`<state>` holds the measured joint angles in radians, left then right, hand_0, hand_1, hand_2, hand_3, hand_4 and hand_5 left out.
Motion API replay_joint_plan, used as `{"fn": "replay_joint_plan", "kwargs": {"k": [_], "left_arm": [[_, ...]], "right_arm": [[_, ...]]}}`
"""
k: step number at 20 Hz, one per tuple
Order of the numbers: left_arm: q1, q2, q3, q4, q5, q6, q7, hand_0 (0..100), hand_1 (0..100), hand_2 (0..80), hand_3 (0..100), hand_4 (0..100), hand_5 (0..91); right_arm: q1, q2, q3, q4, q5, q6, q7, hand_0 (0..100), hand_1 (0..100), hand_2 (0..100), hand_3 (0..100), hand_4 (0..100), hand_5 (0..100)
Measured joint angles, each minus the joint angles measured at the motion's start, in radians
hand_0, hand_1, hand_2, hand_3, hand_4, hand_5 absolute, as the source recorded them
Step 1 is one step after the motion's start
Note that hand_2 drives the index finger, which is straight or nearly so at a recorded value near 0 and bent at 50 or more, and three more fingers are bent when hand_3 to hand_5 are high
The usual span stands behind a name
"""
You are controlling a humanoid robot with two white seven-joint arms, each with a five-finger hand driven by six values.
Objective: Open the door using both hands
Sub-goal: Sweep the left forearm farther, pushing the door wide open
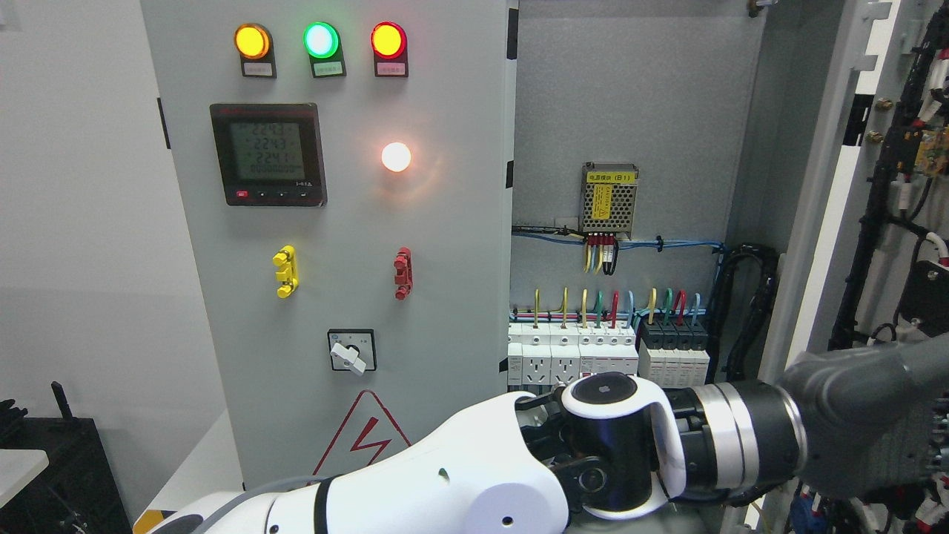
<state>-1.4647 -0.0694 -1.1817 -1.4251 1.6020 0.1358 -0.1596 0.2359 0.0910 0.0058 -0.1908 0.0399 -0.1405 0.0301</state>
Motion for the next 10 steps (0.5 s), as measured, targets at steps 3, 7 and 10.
{"fn": "replay_joint_plan", "kwargs": {"k": [3,7,10], "left_arm": [[0.001,-0.002,-0.022,0.001,0.0,-0.017,0.0,12,39,0.0,0,0,0.0],[0.001,-0.004,-0.044,0.002,-0.001,-0.023,0.0,12,39,0.0,0,0,0.0],[0.001,-0.005,-0.056,0.003,-0.001,-0.025,0.0,12,39,0.0,0,0,0.0]], "right_arm": [[-0.001,0.0,0.01,0.0,0.0,0.0,-0.006,50,18,0,0,0,0],[-0.002,0.0,0.022,-0.004,0.0,0.0,-0.016,50,18,0,0,0,0],[-0.002,0.0,0.028,-0.007,0.0,0.0,-0.019,50,18,0,0,0,0]]}}
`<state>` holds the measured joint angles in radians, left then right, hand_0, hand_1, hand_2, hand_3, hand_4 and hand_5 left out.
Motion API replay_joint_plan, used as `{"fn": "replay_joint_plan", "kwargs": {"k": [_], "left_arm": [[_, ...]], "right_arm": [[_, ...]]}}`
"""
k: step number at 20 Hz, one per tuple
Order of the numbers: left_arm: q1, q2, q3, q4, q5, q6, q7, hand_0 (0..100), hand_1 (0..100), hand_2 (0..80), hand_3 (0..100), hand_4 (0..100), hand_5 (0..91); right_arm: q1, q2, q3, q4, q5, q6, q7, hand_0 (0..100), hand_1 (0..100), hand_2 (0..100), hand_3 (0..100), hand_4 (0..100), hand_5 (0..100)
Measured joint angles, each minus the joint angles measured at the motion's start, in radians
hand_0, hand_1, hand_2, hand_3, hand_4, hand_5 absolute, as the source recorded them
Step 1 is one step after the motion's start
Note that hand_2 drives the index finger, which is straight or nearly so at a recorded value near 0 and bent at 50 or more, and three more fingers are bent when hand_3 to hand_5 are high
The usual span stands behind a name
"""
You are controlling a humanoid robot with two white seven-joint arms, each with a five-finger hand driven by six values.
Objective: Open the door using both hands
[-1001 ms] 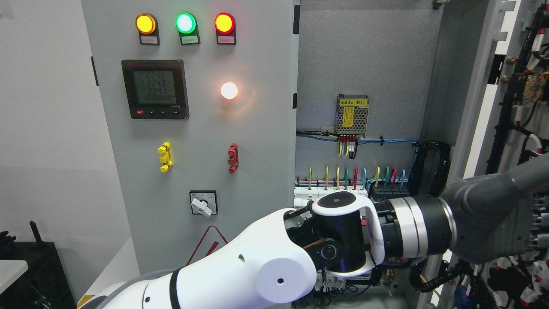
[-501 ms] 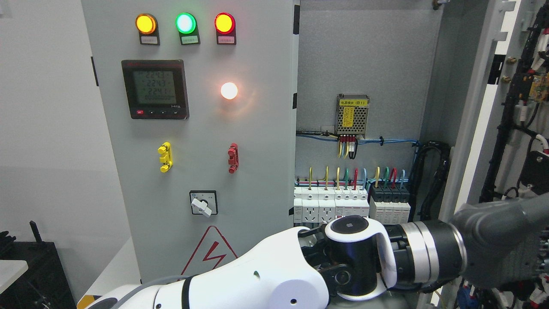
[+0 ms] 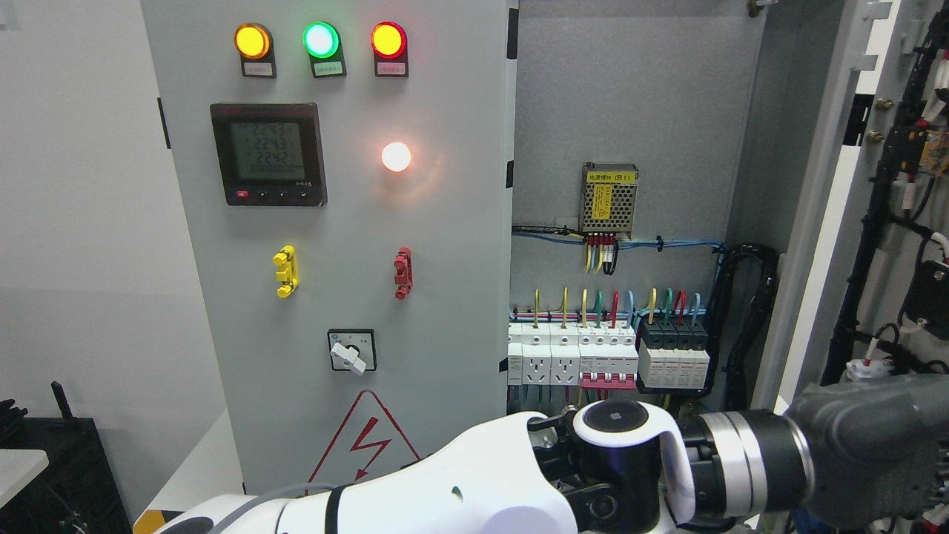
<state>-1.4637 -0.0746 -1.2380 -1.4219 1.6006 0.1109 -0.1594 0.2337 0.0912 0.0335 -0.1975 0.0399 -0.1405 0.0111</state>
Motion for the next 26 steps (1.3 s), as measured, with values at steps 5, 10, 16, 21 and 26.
{"fn": "replay_joint_plan", "kwargs": {"k": [5,10,16,21,26], "left_arm": [[0.0,-0.001,-0.011,0.004,-0.001,-0.001,0.0,12,39,0.0,0,0,0.0],[0.001,0.002,0.0,0.015,-0.002,0.007,0.001,12,39,0.0,0,0,0.0],[0.003,0.029,0.041,0.03,-0.002,0.055,0.001,12,39,0.0,0,0,0.0],[0.026,0.092,0.066,0.027,-0.002,0.064,0.002,12,39,0.0,0,0,0.0],[0.084,0.189,0.083,0.001,-0.002,0.065,0.002,12,39,0.0,0,0,0.0]], "right_arm": [[0.0,0.0,0.006,-0.003,0.0,0.0,-0.002,50,19,0,0,0,0],[0.0,0.0,0.011,-0.005,0.0,0.0,-0.01,50,19,0,0,0,0],[-0.002,0.001,0.014,-0.007,0.0,0.0,-0.012,50,19,0,0,0,0],[-0.003,0.001,0.016,-0.008,0.0,0.0,-0.012,50,19,0,0,0,0],[-0.003,0.001,0.018,-0.009,0.0,0.0,-0.012,50,19,0,0,0,0]]}}
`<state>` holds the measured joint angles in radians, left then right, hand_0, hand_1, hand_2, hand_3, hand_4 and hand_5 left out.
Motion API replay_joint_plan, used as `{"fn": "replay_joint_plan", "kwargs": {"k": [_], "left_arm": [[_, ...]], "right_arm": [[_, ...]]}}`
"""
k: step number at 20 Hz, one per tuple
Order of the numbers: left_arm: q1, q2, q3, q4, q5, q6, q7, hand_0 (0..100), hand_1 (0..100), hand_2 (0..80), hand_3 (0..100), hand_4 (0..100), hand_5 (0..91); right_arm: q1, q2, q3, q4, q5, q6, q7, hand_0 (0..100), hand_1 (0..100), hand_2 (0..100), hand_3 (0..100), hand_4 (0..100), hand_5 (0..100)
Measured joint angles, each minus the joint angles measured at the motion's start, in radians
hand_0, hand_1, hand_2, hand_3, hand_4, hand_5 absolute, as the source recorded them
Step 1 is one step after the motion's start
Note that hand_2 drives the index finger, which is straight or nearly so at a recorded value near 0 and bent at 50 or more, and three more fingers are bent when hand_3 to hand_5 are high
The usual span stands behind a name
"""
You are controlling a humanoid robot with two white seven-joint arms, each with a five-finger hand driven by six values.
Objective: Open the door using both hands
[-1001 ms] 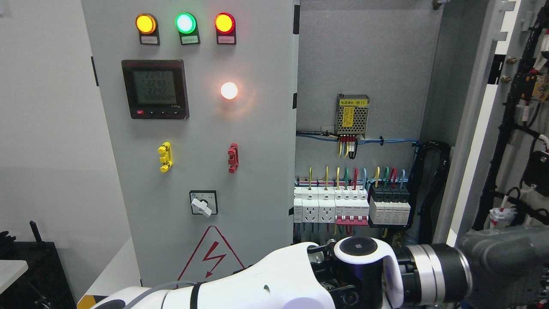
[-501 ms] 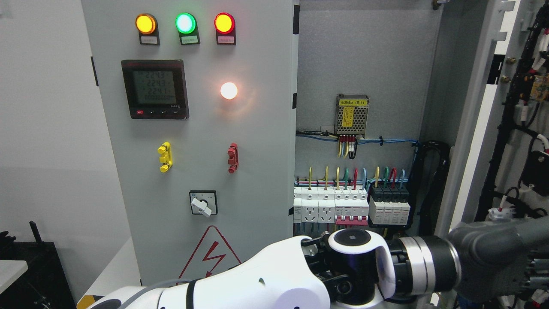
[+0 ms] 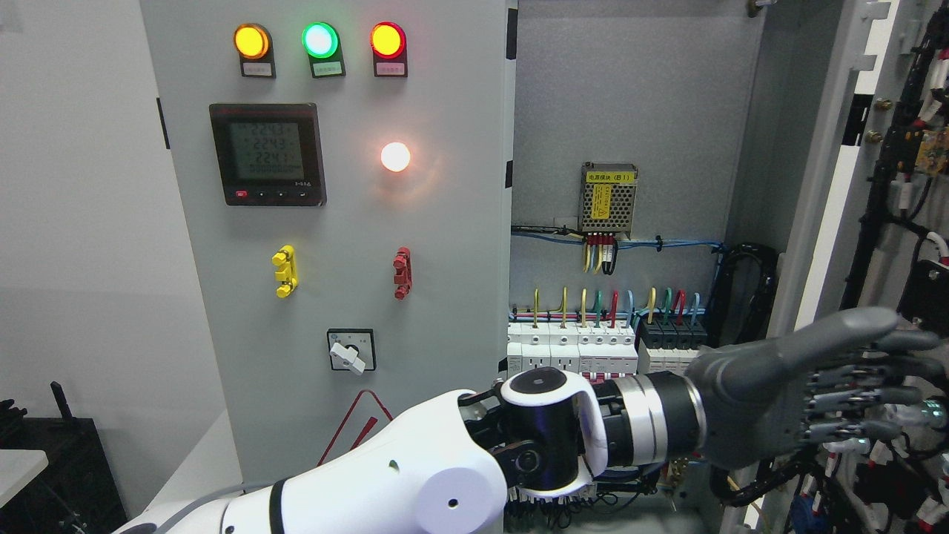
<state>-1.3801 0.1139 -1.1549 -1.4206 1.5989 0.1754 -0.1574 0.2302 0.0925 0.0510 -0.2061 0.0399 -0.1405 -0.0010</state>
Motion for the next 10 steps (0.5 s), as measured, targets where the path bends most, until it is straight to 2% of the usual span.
{"fn": "replay_joint_plan", "kwargs": {"k": [10], "left_arm": [[0.19,0.229,0.025,-0.108,-0.016,-0.01,0.008,12,39,0.0,0,0,0.0]], "right_arm": [[-0.002,0.0,0.005,-0.001,0.0,0.0,0.0,51,20,0,0,0,0]]}}
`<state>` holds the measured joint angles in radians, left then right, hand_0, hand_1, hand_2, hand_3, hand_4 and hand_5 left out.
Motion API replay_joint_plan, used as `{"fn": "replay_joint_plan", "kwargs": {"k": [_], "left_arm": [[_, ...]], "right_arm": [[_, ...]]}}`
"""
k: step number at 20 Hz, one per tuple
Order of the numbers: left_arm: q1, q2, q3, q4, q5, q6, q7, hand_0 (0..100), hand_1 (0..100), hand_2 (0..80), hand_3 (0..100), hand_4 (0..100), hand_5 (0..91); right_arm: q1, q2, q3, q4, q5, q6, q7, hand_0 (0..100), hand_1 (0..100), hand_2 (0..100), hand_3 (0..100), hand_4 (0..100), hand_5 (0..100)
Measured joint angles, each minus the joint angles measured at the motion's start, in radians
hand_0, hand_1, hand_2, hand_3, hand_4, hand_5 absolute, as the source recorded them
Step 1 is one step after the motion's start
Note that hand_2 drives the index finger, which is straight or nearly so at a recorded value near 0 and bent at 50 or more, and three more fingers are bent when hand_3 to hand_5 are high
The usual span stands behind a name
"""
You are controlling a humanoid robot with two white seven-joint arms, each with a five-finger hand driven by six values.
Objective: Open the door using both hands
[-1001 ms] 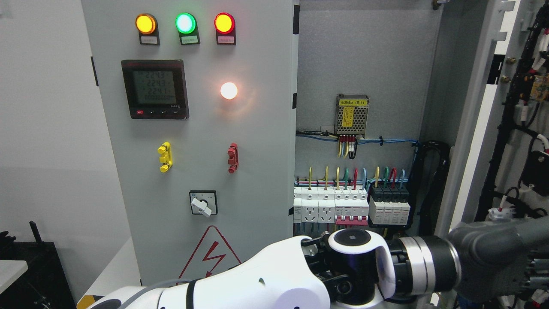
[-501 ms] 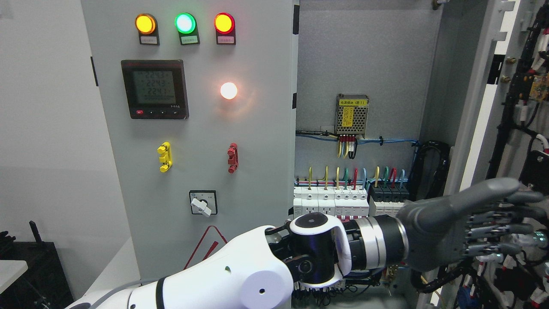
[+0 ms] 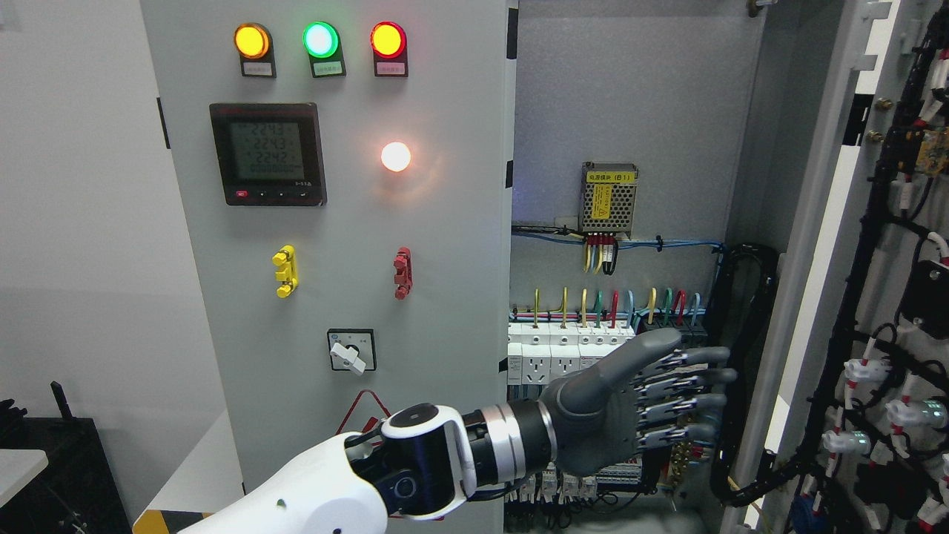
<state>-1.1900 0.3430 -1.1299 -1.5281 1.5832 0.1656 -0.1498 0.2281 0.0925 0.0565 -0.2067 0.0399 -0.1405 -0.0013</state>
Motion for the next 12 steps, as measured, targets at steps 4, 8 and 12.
{"fn": "replay_joint_plan", "kwargs": {"k": [4,8,12], "left_arm": [[0.085,0.075,0.013,-0.046,-0.02,-0.002,0.006,12,39,0.0,0,0,0.0],[0.157,0.14,0.022,-0.093,-0.03,-0.005,-0.018,12,39,0.0,0,0,0.0],[0.244,0.202,0.029,-0.134,-0.042,-0.002,-0.048,12,39,0.0,0,0,0.0]], "right_arm": [[0.0,0.0,0.004,0.0,0.0,0.0,-0.003,51,20,0,0,0,0],[-0.001,-0.001,0.006,0.0,0.0,0.0,0.002,51,20,0,0,0,0],[-0.003,-0.001,0.008,0.0,0.0,0.0,0.008,51,20,0,0,0,0]]}}
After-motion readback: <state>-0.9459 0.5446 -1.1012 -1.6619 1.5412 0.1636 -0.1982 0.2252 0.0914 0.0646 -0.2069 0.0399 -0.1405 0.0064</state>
